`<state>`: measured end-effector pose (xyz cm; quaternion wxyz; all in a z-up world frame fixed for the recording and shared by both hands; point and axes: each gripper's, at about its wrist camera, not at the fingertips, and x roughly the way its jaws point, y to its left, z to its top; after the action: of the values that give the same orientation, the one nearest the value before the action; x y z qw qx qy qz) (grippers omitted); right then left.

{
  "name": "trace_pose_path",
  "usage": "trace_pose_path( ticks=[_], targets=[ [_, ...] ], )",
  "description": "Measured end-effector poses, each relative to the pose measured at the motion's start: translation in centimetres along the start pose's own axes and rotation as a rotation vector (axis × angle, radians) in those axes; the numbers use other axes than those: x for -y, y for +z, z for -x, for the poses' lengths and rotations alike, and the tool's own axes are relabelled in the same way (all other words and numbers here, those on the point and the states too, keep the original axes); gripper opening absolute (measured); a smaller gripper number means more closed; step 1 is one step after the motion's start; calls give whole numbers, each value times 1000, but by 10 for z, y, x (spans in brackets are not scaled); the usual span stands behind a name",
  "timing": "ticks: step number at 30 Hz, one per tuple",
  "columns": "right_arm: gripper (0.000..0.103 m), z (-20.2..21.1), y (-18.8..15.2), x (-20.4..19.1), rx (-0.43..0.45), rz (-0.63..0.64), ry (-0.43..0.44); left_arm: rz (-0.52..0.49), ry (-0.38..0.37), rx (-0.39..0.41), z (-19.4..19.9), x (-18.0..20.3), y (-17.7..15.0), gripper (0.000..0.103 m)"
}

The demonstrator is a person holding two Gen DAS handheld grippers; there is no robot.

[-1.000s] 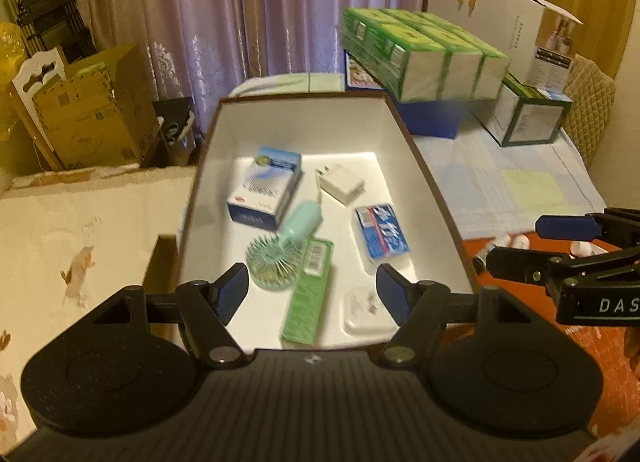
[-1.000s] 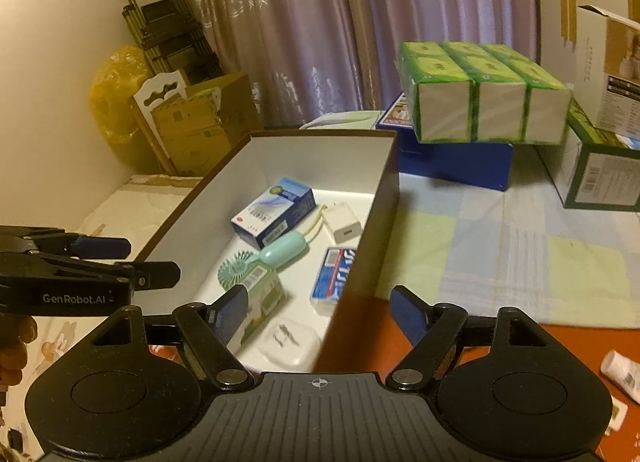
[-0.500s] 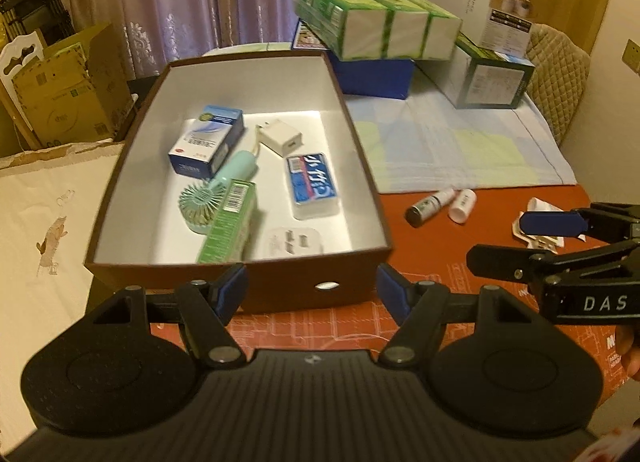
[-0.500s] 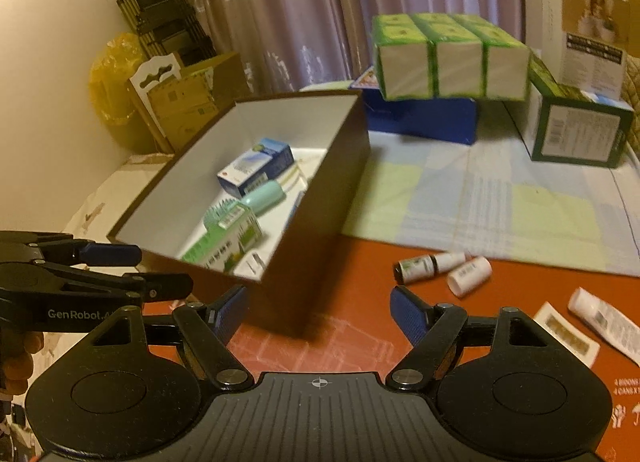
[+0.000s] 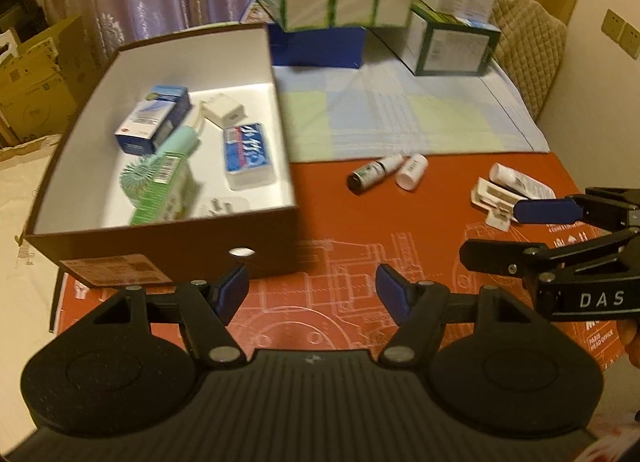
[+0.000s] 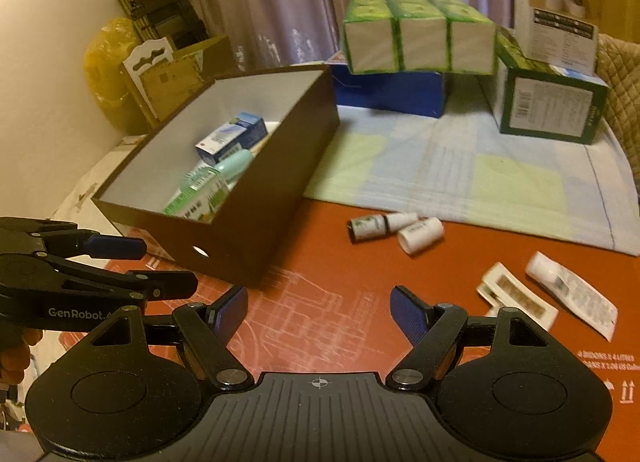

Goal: Organize rigid objects
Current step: 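Withdraw both open grippers from the shoebox back over the mat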

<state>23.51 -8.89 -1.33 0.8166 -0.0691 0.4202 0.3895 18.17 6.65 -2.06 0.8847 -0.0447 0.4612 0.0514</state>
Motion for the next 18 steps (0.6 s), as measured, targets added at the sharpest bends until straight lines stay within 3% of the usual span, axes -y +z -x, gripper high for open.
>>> trace_pose_path(
  ticks=[18],
  targets=[
    [75,24,-26,64,-17,-102,-72,-59,-43,-40,-26,59,1,67]
  ],
)
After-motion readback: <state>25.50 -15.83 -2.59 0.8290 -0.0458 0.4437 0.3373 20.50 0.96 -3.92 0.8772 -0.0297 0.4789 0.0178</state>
